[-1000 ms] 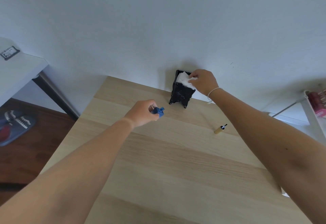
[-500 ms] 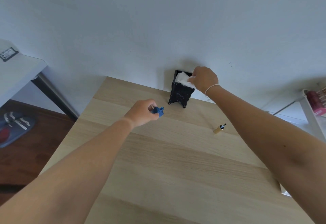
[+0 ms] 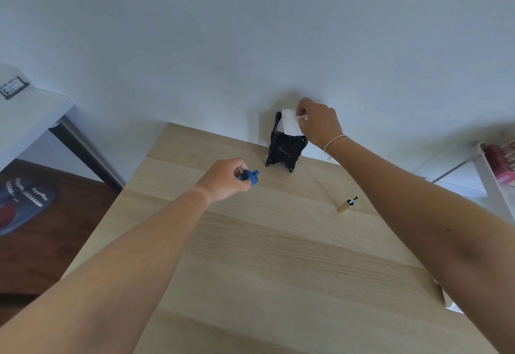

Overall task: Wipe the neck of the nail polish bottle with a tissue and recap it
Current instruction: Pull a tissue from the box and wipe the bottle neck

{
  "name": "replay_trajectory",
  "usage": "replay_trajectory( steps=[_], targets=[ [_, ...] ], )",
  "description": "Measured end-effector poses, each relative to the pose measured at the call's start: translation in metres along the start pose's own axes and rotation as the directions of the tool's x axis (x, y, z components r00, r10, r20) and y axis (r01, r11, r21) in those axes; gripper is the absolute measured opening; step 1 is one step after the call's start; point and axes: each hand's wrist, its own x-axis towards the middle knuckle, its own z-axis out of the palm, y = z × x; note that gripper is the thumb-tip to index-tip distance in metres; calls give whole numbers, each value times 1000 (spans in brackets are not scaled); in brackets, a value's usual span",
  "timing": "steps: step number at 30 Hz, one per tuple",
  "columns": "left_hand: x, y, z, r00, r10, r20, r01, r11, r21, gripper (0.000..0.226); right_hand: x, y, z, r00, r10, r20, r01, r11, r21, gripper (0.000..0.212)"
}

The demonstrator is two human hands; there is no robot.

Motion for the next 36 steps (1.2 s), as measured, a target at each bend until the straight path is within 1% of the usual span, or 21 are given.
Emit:
replay_trajectory(
  steps=[3, 5, 10, 12, 14, 16, 18, 21, 22, 24, 25, 27, 28, 33, 35, 36],
  targets=[
    [1, -2, -1, 1000, -6, -5, 6, 1000, 0, 12, -1, 0, 4, 998, -35, 53, 39, 997, -73, 33],
    [1, -3, -1, 1000, -10, -3, 10, 1000, -3, 13, -1, 0, 6, 997, -31, 75, 36, 997, -70, 35],
    [0, -4, 1, 1000, -11, -6, 11, 1000, -16, 13, 0, 1, 7, 995, 65, 77, -72, 994, 85, 28],
    [0, -5, 2, 1000, -9, -2, 9, 1000, -13, 12, -1, 0, 6, 990, 91, 110, -106, 985, 137, 24],
    [0, -5, 3, 1000, -11, -1, 11, 1000, -17, 10, -1, -1, 4, 982, 113, 153, -140, 974, 176, 14],
    [0, -5, 3, 1000, -17, -7, 17, 999, -31, 9, -1, -3, 3, 974, 121, 190, -153, 975, 164, 16],
    [0, -5, 3, 1000, -20, -9, 20, 999, -38, 10, 0, -5, 2, 969, 124, 215, -153, 980, 125, 11],
    [0, -5, 3, 1000, -18, -8, 18, 999, -30, 11, 0, -7, 0, 961, 150, 232, -176, 980, 95, 29],
    [0, -5, 3, 1000, -19, -8, 19, 999, -29, 11, 1, -7, -1, 959, 147, 241, -172, 981, 87, 27],
    [0, -6, 2, 1000, -23, -13, 23, 999, -32, 12, 0, -8, -2, 955, 142, 262, -165, 984, 71, 15],
    [0, -6, 2, 1000, -24, -15, 23, 999, -30, 13, 1, -8, -3, 954, 139, 267, -163, 984, 69, 15],
    [0, -6, 2, 1000, -22, -13, 22, 999, -24, 14, 1, -8, -5, 958, 119, 260, -145, 986, 83, 27],
    [0, -6, 2, 1000, -21, -13, 21, 1000, -22, 15, 2, -7, -6, 963, 108, 246, -137, 985, 101, 30],
    [0, -4, 2, 1000, -13, -10, 13, 1000, -18, 14, 7, -4, -12, 982, 99, 164, -130, 972, 194, 35],
    [0, -3, 2, 1000, -12, -12, 12, 1000, -13, 12, 8, -2, -12, 984, 115, 138, -142, 968, 208, 33],
    [0, -2, 3, 1000, -12, -12, 12, 1000, -14, 11, 8, -2, -11, 981, 123, 148, -151, 969, 193, 32]
  ],
)
